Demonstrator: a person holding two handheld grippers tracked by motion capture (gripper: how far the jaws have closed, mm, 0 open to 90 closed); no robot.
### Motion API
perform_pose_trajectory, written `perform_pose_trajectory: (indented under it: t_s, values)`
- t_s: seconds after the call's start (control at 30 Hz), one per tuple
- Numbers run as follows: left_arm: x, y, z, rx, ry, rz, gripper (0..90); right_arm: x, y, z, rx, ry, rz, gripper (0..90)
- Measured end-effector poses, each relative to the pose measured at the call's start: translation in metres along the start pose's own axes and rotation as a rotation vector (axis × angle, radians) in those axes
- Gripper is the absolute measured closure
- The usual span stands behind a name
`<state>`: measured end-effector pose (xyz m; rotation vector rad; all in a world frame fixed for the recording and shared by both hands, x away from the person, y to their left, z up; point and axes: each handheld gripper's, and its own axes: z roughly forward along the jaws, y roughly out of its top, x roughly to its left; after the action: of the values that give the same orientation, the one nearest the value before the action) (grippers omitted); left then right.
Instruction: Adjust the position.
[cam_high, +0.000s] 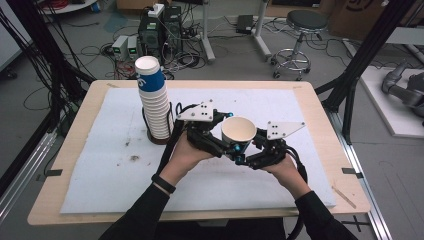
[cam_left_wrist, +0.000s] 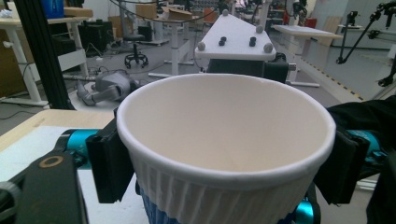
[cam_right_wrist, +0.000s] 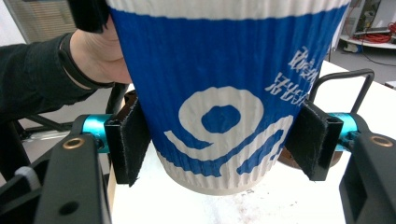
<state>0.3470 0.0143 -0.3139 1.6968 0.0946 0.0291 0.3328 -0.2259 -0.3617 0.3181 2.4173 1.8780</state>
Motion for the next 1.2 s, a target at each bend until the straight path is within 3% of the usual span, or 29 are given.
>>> perform_pose_trajectory:
  t_s: [0.2,0.3,0.5,0.8,1.07,1.2]
  values:
    - [0.001,-0.001,-0.002,-0.005,-0.013,-0.004,22.6,0.002,0.0,0.001,0.005,-0.009,-0.006,28.7]
    - [0.001,-0.002,-0.001,-0.006,-0.015,-0.004,22.9,0.003,0.002,0.001,-0.017,-0.02,0.013,21.4]
    - [0.0,-0.007,0.0,-0.008,-0.016,-0.006,23.2,0.004,0.006,-0.002,-0.068,-0.012,0.034,21.4]
    - [0.0,-0.01,0.001,-0.005,-0.015,-0.008,22.5,0.003,0.006,-0.001,-0.063,0.007,0.035,25.9]
    - [-0.003,-0.007,-0.008,0.019,0.044,-0.012,10.4,0.002,0.006,-0.002,-0.051,0.003,0.035,25.9]
    - [-0.008,-0.007,-0.019,0.032,0.063,-0.005,10.1,0.001,0.006,-0.005,-0.058,-0.005,0.038,25.9]
